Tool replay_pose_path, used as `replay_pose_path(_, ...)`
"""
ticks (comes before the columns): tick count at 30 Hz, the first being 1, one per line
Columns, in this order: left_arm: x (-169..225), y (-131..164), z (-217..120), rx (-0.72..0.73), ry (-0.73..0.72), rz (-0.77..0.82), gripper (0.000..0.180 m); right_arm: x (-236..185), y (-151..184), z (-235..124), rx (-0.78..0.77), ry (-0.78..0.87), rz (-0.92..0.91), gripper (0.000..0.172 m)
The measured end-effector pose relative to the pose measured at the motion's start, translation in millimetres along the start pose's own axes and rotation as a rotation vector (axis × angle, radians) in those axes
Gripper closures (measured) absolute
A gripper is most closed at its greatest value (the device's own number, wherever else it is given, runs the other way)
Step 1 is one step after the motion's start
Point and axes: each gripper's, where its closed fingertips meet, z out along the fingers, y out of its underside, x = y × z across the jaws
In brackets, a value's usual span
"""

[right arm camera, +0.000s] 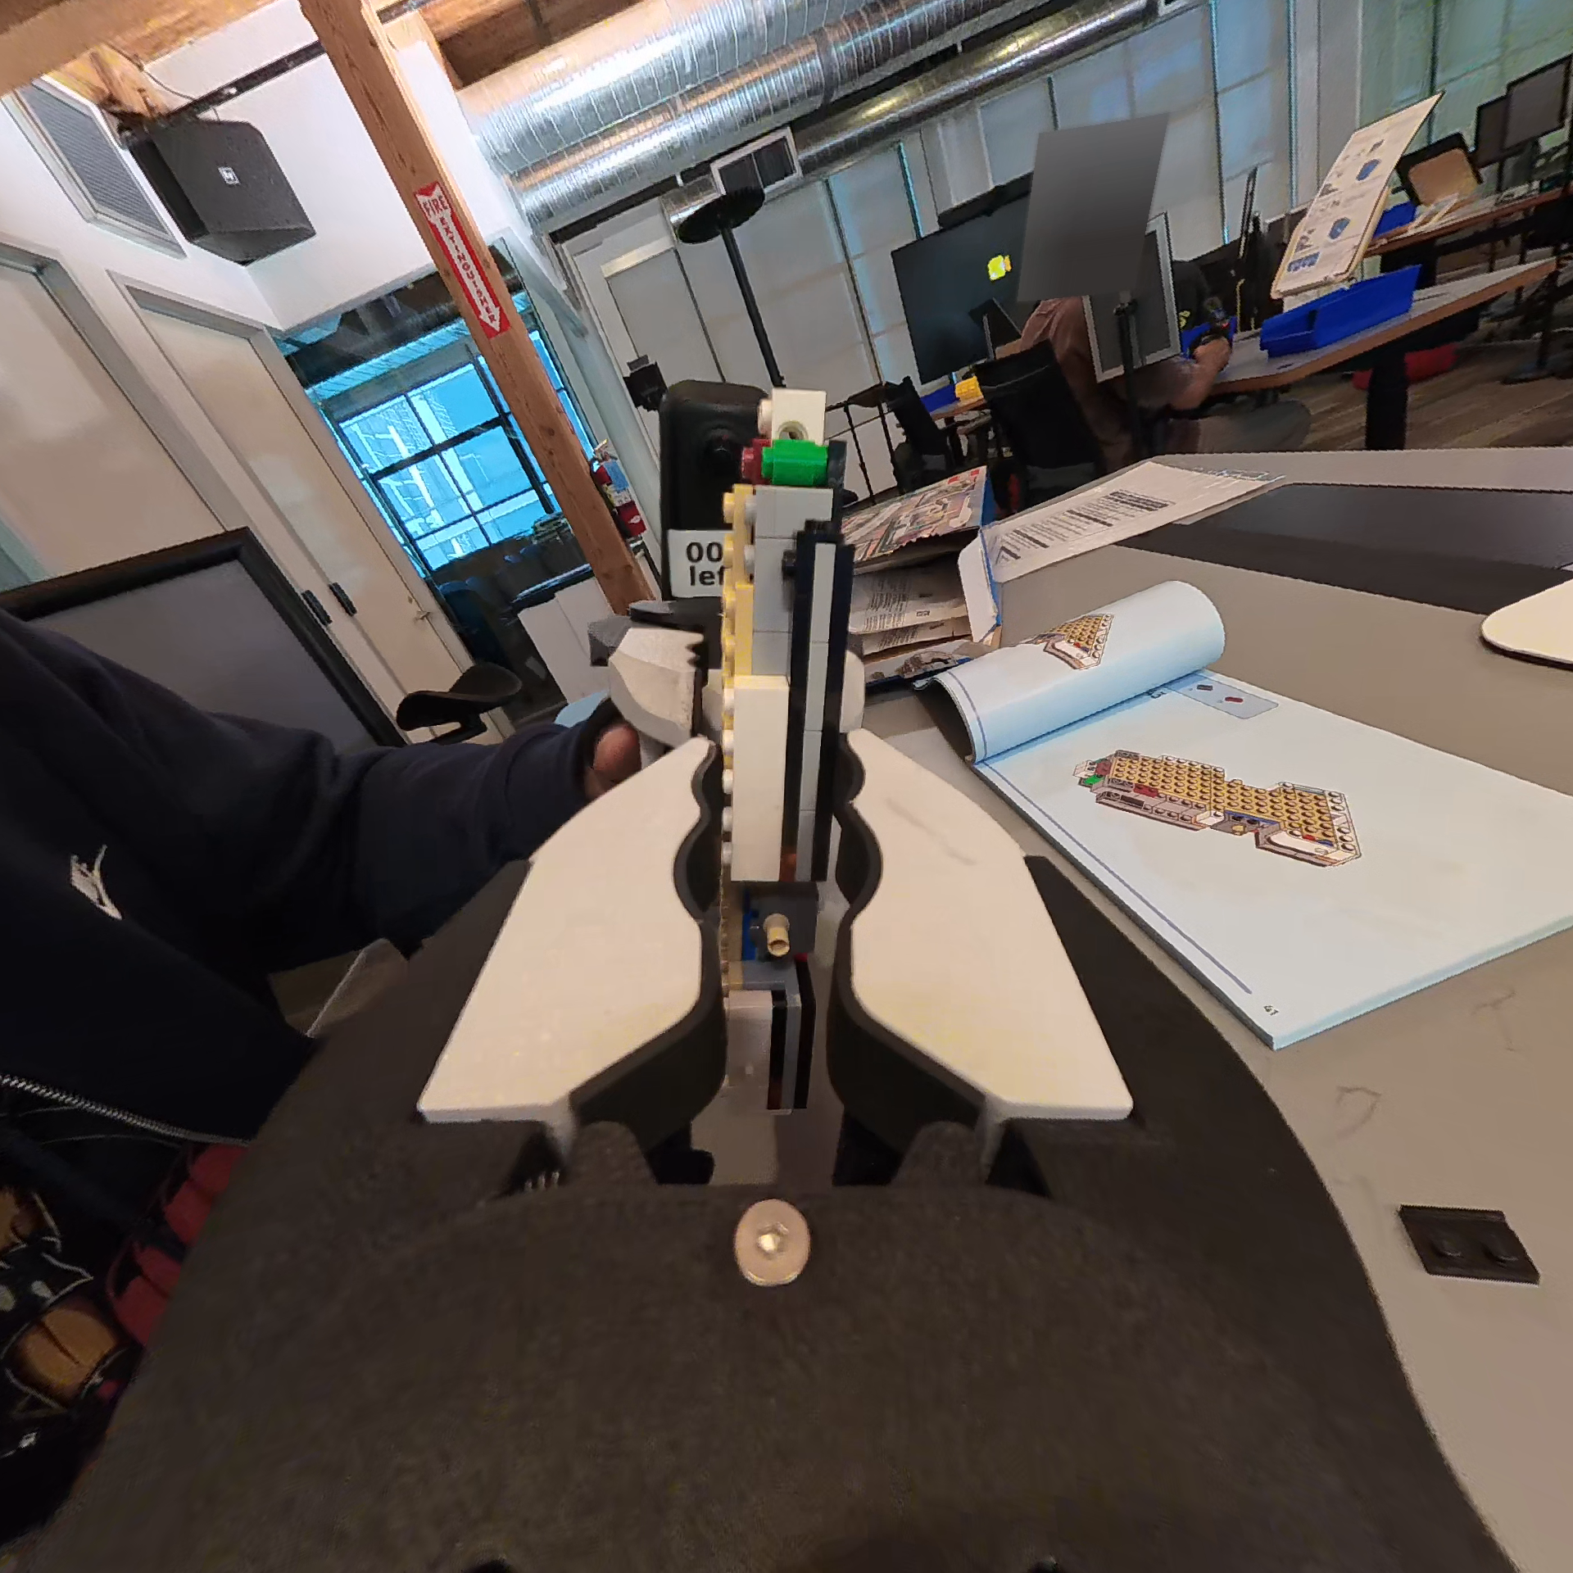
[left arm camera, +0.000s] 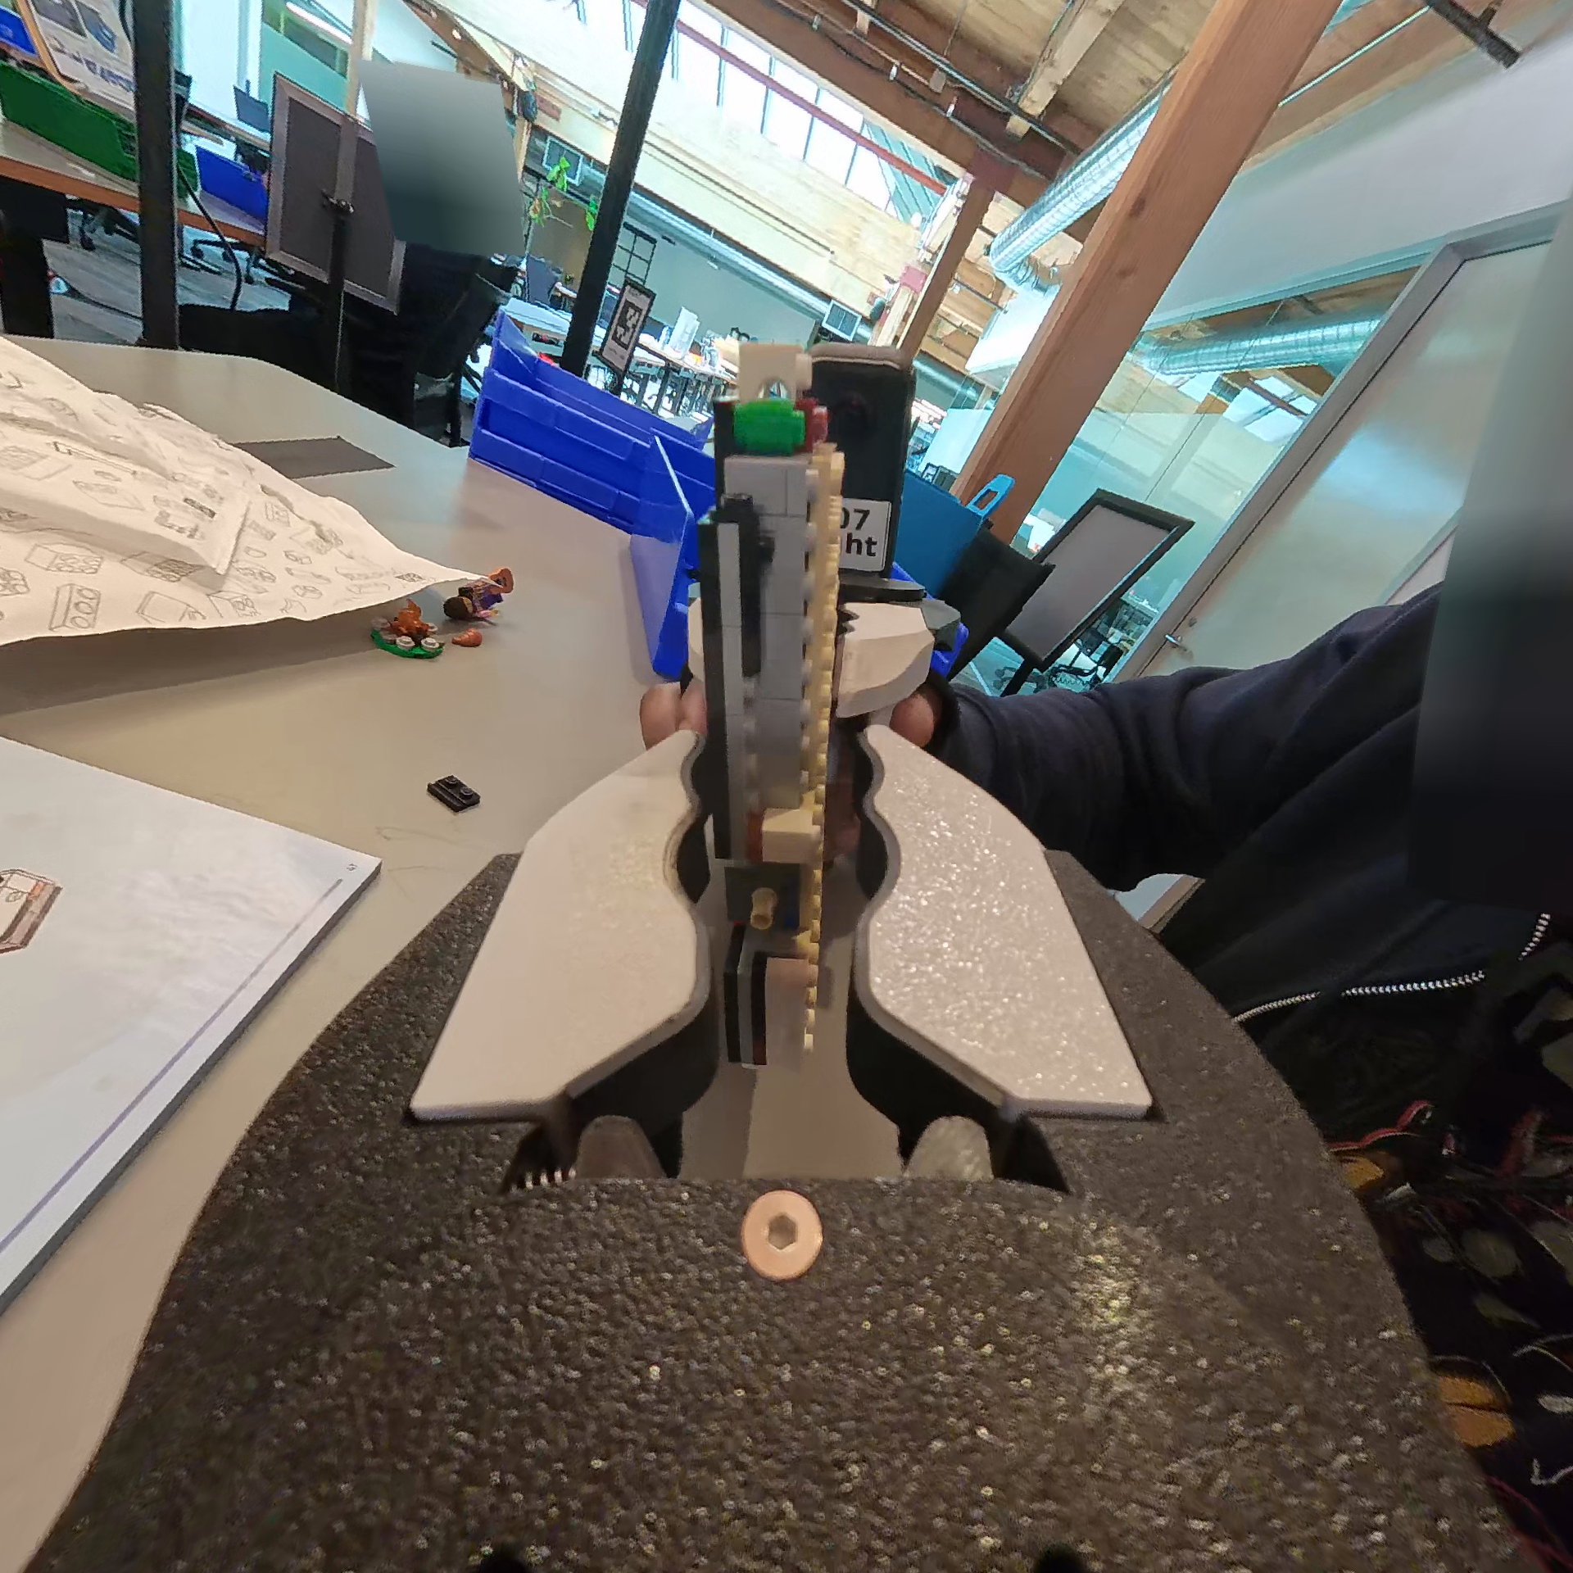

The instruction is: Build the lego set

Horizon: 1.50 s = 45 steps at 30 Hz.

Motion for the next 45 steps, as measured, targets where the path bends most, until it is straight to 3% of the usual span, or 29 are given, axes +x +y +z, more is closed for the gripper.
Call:
replay_pose_path(3, -0.6, 3.7, 2.5, -0.016, -0.018, 0.026, 0.156, -2.1, 0.7, 1.3, 0.003, -0.009, 0.011, 0.148)
replay_pose_path(16, 3.9, 2.8, 0.6, -0.017, 0.004, 0.031, 0.158, -6.0, 0.3, 2.3, 0.01, -0.031, 0.006, 0.147)
replay_pose_path(25, -2.3, 4.6, 0.6, -0.03, -0.027, -0.002, 0.158, 4.7, -8.1, -2.2, 0.053, 0.043, 0.012, 0.139)
replay_pose_path(45, 5.3, 13.6, 5.8, -0.083, 0.032, -0.046, 0.158, -1.8, -9.0, -3.0, 0.054, -0.008, 0.017, 0.146)
